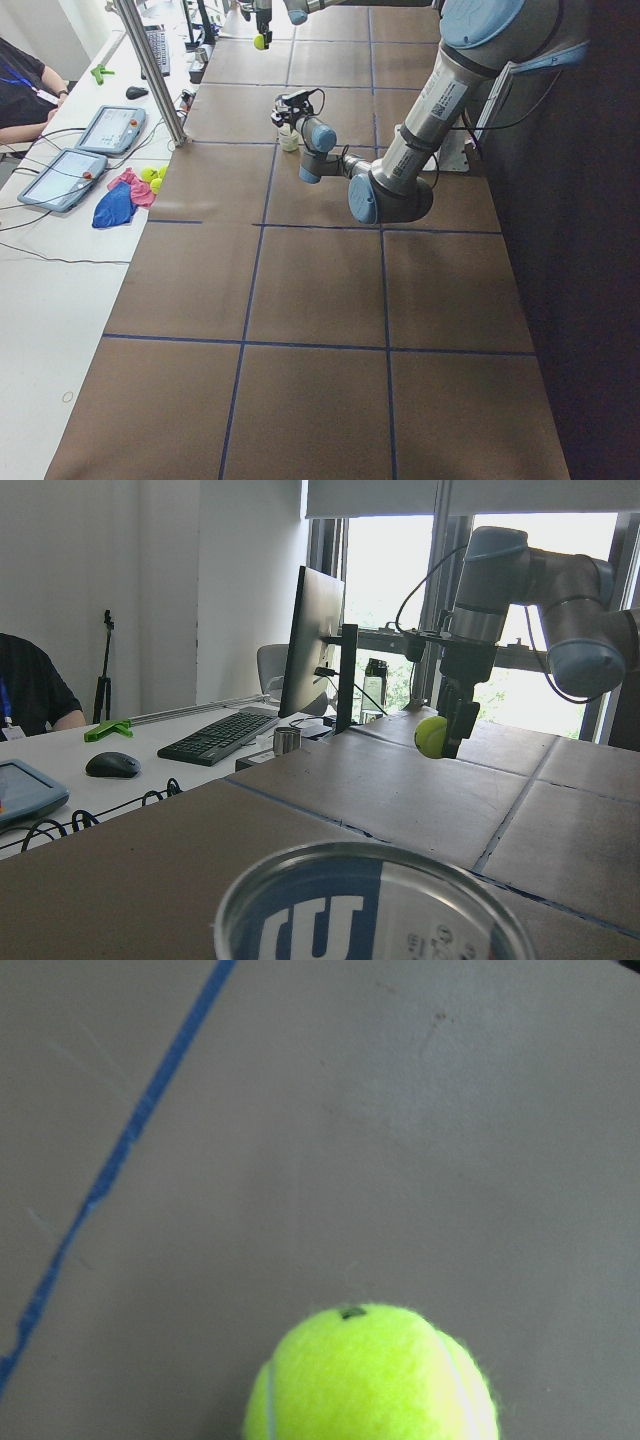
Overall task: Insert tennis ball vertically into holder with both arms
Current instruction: 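Grasp the second tennis ball with the right gripper and lift it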
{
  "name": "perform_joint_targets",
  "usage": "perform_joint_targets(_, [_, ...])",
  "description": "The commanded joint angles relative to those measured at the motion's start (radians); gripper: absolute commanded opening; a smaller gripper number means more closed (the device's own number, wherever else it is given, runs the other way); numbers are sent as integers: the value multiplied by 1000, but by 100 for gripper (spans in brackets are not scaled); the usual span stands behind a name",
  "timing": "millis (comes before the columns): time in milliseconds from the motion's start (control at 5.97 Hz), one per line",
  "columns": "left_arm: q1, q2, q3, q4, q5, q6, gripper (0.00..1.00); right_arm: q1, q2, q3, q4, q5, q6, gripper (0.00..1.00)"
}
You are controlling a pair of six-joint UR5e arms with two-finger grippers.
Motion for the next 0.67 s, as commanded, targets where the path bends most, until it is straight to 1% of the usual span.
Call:
perform_joint_targets(0, [0, 0, -1, 2, 0, 0, 87, -42, -4, 290, -205, 32, 223, 3])
perform_joint_targets(168, [0, -2, 0, 0, 0, 0, 87, -91, 0, 460, -362, 26, 326, 3])
perform_joint_targets(335, [2, -2, 0, 2, 0, -2, 87, -157, 5, 589, -413, 2, 512, 3])
perform_joint_targets(503, [2, -3, -1, 2, 0, -2, 87, -233, 70, 638, -452, -36, 707, 3])
